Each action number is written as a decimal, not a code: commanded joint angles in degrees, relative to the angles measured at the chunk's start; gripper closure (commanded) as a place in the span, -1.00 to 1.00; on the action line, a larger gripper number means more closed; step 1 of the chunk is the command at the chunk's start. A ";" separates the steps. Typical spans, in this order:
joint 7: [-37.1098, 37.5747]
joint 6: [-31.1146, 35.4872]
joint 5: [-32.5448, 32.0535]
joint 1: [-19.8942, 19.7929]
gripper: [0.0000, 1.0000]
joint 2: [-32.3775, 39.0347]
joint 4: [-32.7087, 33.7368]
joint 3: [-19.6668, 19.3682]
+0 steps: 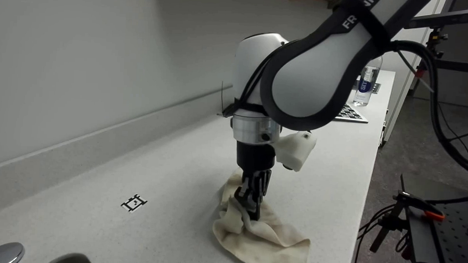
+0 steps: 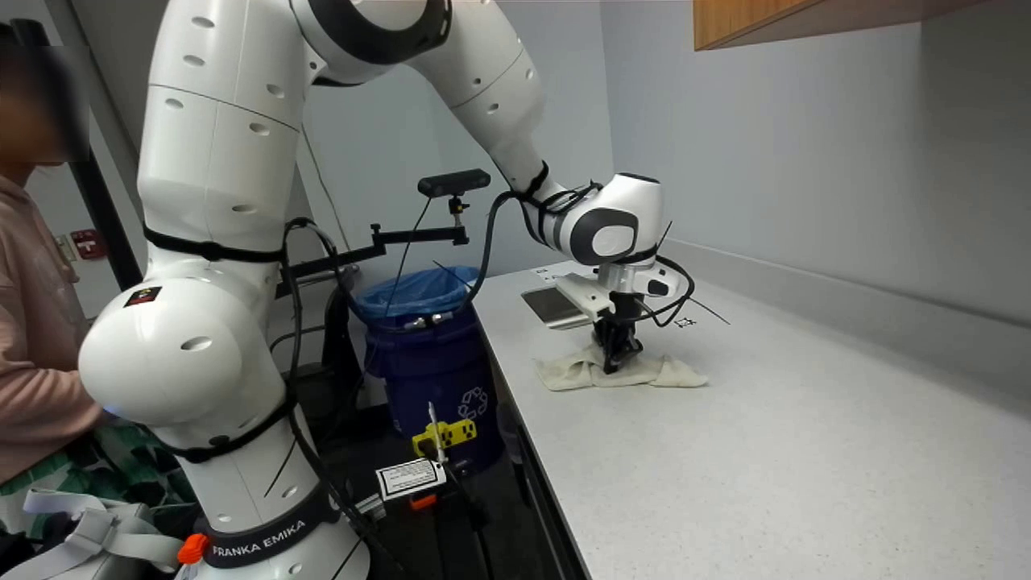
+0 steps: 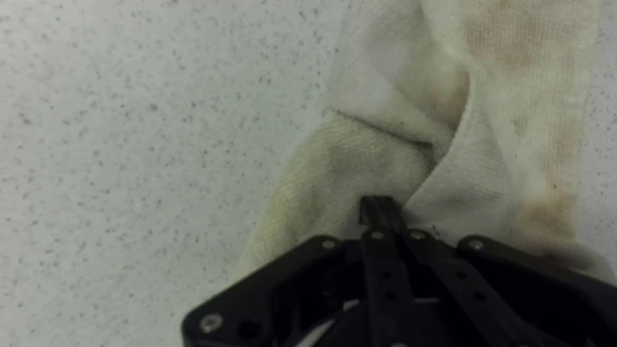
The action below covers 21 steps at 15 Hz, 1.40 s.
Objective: Use the towel to wipe the countertop
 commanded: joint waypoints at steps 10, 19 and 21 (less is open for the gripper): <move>3.06 -2.22 -4.59 0.04 1.00 14.44 23.55 -7.19; 12.51 -7.17 -7.99 2.61 1.00 28.73 49.11 -10.79; 14.33 -8.83 -7.46 2.74 1.00 31.79 54.43 -10.72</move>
